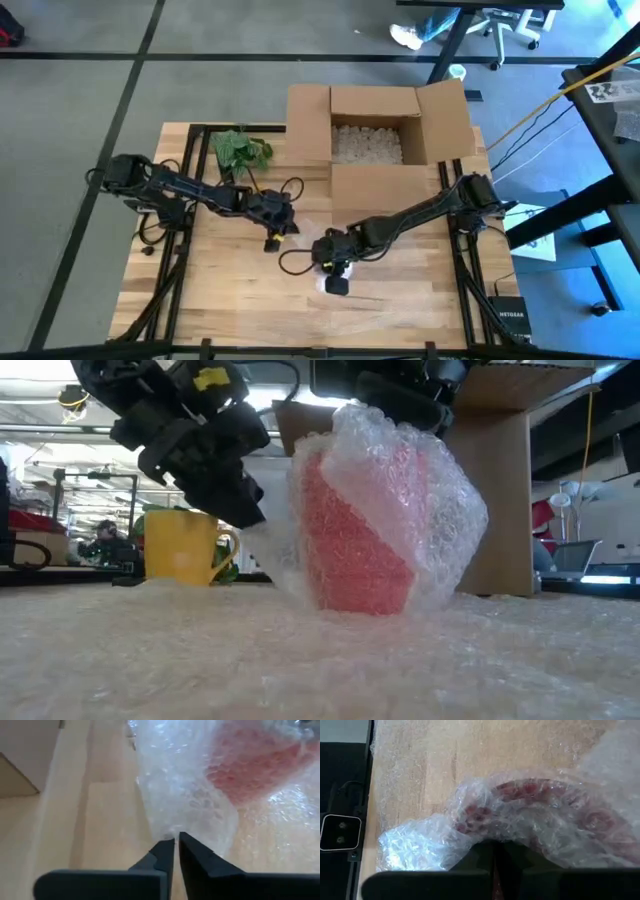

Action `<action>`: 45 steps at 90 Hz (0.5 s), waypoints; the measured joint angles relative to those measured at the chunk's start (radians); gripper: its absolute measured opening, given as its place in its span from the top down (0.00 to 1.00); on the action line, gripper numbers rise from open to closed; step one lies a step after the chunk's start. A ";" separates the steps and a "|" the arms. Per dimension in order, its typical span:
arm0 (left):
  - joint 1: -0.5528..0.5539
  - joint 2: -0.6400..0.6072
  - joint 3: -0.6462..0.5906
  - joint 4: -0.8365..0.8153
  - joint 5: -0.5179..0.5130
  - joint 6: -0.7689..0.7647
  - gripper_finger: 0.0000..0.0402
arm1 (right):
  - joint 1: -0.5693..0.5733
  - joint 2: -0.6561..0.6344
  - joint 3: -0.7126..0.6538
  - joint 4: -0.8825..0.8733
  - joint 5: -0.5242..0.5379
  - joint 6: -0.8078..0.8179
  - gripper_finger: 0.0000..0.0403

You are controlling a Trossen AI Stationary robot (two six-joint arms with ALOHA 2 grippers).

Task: Wrap mug
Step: Wrap the orange mug with the bubble wrap

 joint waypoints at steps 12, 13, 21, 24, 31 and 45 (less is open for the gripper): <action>-0.022 0.000 0.019 0.032 0.001 0.026 1.00 | 0.000 0.000 0.000 0.000 0.001 0.000 1.00; -0.024 0.000 0.020 0.037 0.001 0.028 1.00 | 0.000 0.000 0.000 0.000 0.001 0.000 1.00; -0.042 0.000 0.034 0.065 0.002 0.051 1.00 | 0.000 0.000 0.000 0.000 0.001 -0.002 1.00; -0.049 0.000 0.039 0.073 0.008 0.058 1.00 | 0.000 0.000 0.000 0.000 0.001 -0.003 1.00; -0.068 0.000 0.050 0.100 0.019 0.075 1.00 | 0.000 0.000 0.000 0.000 0.002 -0.003 1.00; -0.108 0.000 0.066 0.135 0.030 0.100 1.00 | 0.000 0.000 0.000 0.000 0.009 -0.004 1.00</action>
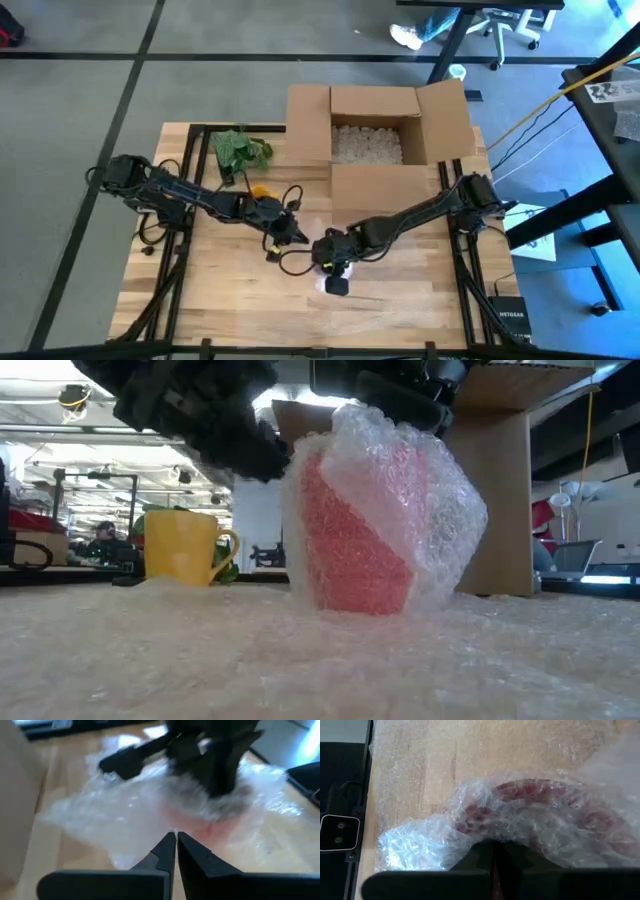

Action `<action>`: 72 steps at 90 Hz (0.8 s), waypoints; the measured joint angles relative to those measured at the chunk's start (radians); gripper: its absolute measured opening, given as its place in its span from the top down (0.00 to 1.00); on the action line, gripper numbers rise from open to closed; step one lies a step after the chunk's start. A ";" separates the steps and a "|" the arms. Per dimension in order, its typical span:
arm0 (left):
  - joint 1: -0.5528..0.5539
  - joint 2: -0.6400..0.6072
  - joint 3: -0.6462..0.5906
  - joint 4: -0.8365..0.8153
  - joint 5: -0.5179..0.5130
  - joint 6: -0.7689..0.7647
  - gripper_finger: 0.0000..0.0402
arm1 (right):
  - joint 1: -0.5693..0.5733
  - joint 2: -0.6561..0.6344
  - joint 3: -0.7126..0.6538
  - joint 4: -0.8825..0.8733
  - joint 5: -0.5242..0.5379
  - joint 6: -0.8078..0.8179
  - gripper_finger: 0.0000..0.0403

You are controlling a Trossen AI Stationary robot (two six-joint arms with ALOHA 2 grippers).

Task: Wrap mug
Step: Wrap the orange mug with the bubble wrap

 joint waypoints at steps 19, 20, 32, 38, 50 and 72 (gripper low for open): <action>-0.021 0.000 0.002 0.005 0.081 0.001 1.00 | 0.000 0.000 0.000 0.000 0.005 -0.003 1.00; -0.020 0.000 0.002 0.002 0.076 0.001 1.00 | 0.000 0.000 0.000 0.000 0.007 -0.003 1.00; 0.004 -0.013 0.002 -0.044 -0.024 -0.013 1.00 | 0.000 0.000 0.000 0.000 0.019 -0.003 1.00; 0.022 -0.033 0.002 -0.072 -0.029 -0.028 0.98 | 0.000 0.000 0.000 -0.001 0.022 -0.005 1.00; 0.057 -0.088 0.002 -0.126 -0.028 -0.081 0.88 | 0.000 0.000 0.000 -0.001 0.025 -0.016 1.00; 0.118 -0.126 0.002 -0.143 -0.031 -0.147 0.66 | 0.000 0.000 0.000 -0.001 0.025 -0.018 1.00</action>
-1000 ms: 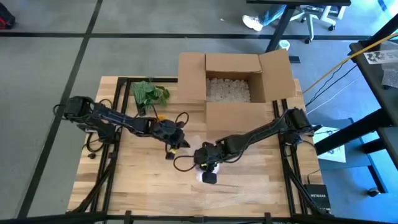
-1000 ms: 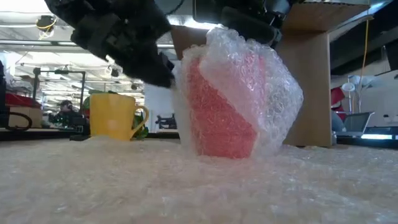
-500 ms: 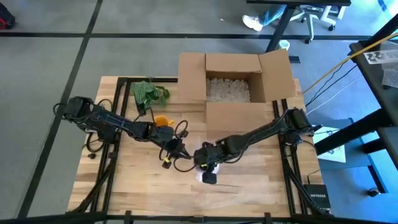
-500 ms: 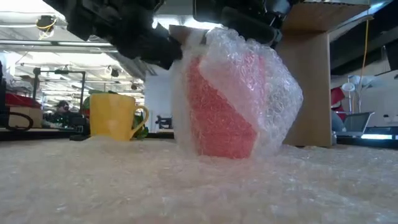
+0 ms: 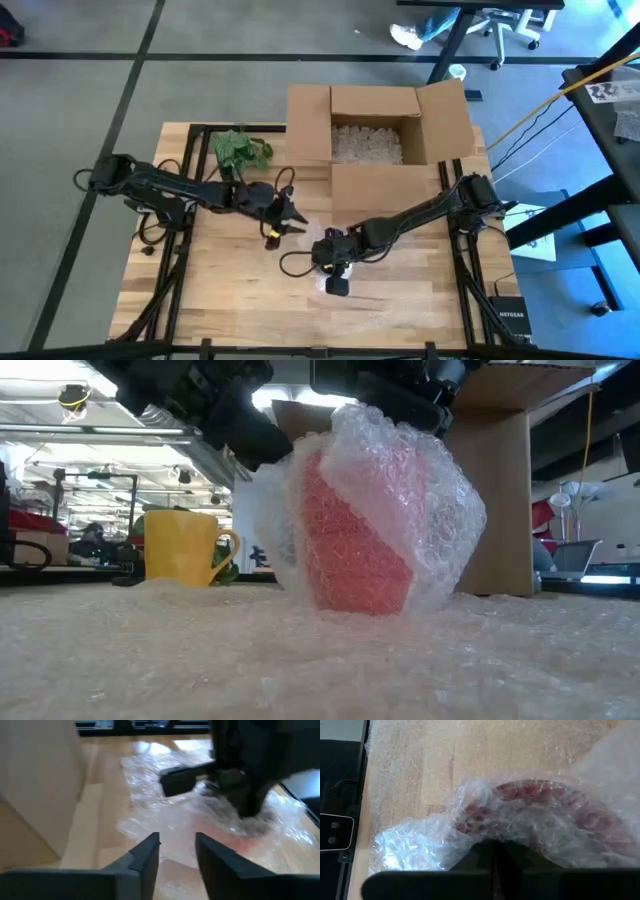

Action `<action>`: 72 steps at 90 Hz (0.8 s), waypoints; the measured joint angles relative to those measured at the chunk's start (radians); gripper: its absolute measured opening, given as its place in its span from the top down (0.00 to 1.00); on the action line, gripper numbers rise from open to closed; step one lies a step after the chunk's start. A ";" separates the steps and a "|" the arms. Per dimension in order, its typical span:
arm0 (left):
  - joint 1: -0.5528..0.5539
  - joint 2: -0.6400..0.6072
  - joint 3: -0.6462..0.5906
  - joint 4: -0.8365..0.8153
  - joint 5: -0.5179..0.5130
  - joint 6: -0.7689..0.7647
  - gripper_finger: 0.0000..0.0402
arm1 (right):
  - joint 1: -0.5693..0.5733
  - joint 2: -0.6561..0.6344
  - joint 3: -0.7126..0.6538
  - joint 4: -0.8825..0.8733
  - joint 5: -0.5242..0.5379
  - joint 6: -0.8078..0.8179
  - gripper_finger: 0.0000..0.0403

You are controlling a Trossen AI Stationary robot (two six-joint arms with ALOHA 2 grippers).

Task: Wrap mug
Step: Wrap the orange mug with the bubble wrap

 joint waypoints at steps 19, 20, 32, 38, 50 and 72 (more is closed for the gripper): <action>0.013 0.000 0.000 -0.001 0.034 -0.044 0.49 | 0.000 0.000 0.000 0.000 0.000 0.000 1.00; 0.013 0.000 0.000 -0.001 0.036 -0.046 0.48 | 0.000 0.000 0.000 0.000 0.000 0.000 1.00; 0.013 0.000 0.000 -0.006 0.045 -0.069 0.42 | 0.000 0.000 0.000 0.000 0.000 0.000 1.00; 0.017 0.000 0.000 -0.035 0.044 -0.071 0.41 | 0.000 0.000 0.000 0.000 0.000 0.000 1.00; 0.029 0.000 0.000 -0.081 0.012 -0.082 0.41 | 0.000 0.000 0.000 0.000 0.000 0.000 1.00; 0.036 0.000 -0.001 -0.106 -0.064 -0.058 0.40 | 0.000 0.000 0.000 0.001 0.000 0.000 1.00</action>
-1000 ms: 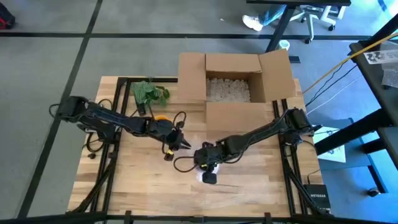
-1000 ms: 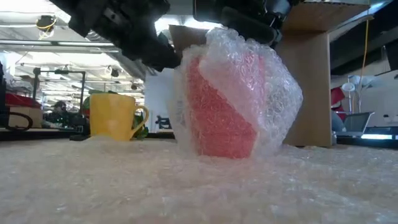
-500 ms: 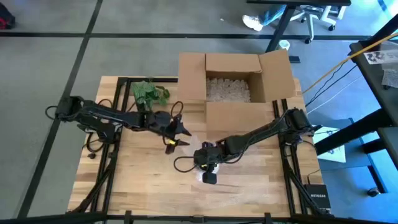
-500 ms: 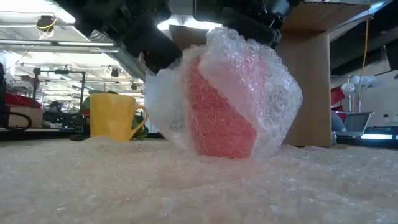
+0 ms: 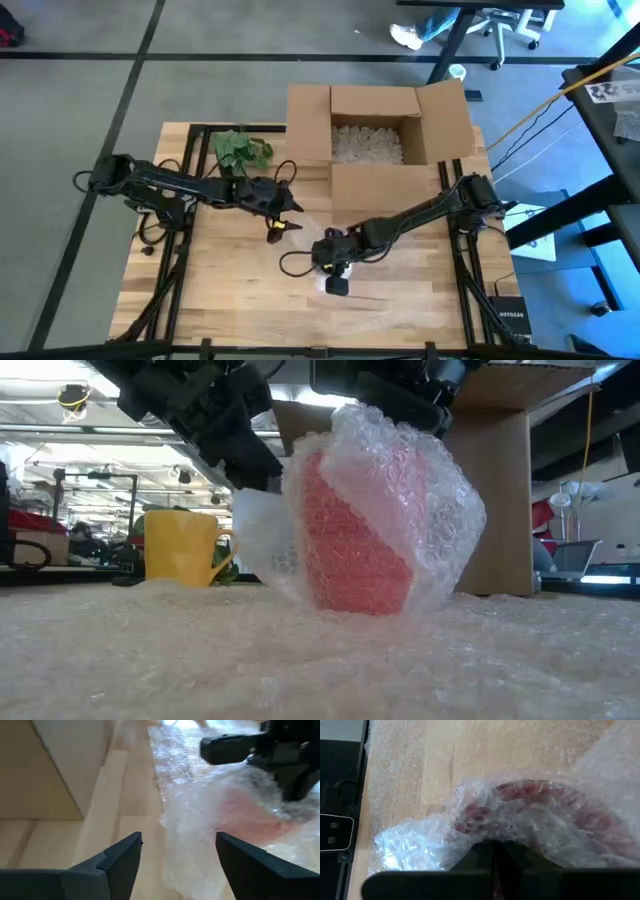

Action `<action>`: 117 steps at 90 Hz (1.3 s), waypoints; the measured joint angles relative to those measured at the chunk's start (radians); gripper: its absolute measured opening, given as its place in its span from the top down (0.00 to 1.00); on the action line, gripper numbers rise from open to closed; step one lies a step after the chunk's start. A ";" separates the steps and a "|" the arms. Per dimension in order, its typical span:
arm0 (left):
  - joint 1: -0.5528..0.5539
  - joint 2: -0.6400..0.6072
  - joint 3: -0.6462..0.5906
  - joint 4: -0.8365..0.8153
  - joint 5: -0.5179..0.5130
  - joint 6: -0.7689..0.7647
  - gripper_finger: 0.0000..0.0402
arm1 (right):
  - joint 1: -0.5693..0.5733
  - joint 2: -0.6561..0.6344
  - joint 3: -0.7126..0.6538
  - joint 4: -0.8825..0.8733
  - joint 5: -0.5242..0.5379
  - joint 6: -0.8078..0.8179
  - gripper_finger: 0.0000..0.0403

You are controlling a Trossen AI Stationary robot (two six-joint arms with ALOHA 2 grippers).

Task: Wrap mug
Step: Wrap the orange mug with the bubble wrap

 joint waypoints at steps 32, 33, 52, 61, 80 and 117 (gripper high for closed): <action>-0.001 0.008 -0.002 -0.023 -0.029 0.024 0.65 | 0.000 0.000 0.000 0.003 0.000 0.000 1.00; -0.001 0.008 -0.002 -0.023 -0.029 0.025 0.67 | 0.000 0.000 0.000 0.003 0.000 0.000 1.00; -0.021 0.008 -0.002 -0.017 -0.029 0.073 0.98 | 0.000 0.000 0.000 0.004 0.000 0.000 1.00; -0.033 0.008 -0.002 -0.003 -0.029 0.081 1.00 | 0.000 0.000 0.000 0.004 0.000 0.000 1.00; -0.060 0.008 -0.002 0.050 -0.025 0.105 1.00 | 0.000 0.000 0.000 0.004 0.003 -0.004 1.00; -0.157 0.008 0.060 0.108 0.032 0.142 1.00 | 0.000 0.000 0.000 0.004 0.018 -0.008 1.00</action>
